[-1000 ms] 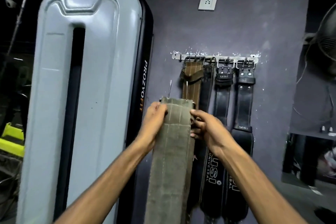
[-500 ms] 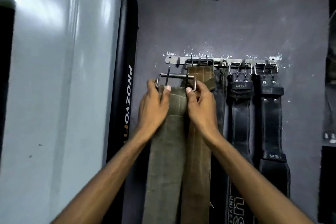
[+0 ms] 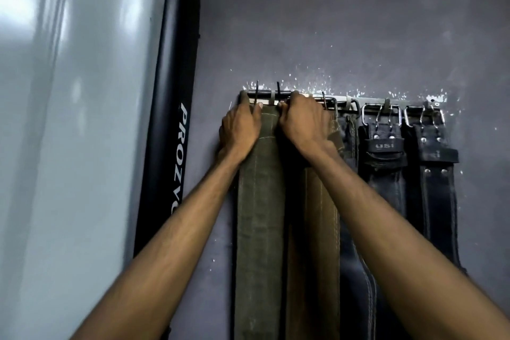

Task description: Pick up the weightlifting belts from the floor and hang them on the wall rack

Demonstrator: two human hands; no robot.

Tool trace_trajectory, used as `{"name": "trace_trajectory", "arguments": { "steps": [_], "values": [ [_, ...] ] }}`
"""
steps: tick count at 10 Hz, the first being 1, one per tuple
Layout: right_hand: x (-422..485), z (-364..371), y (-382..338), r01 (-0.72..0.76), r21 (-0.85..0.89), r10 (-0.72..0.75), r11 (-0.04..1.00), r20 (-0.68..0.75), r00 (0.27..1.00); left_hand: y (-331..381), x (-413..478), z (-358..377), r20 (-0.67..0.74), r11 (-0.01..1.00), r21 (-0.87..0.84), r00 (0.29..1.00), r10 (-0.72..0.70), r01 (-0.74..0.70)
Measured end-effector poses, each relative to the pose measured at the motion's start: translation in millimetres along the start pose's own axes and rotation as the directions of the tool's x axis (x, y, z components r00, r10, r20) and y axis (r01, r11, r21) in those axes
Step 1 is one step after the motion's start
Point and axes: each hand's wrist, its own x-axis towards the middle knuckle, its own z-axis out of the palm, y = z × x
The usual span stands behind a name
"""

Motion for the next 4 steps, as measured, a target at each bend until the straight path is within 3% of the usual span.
{"name": "trace_trajectory", "arguments": {
  "steps": [2,4],
  "values": [
    [-40,-9,7,0.063,0.003,-0.063,0.998,0.080,0.995,-4,-22,-6,0.033,0.999,-0.037,0.999,-0.017,0.018],
    [-70,-35,27,0.059,0.245,-0.098,0.968,0.149,0.984,2,-59,-26,0.108,0.997,-0.044,0.993,-0.054,0.059]
  ]
}}
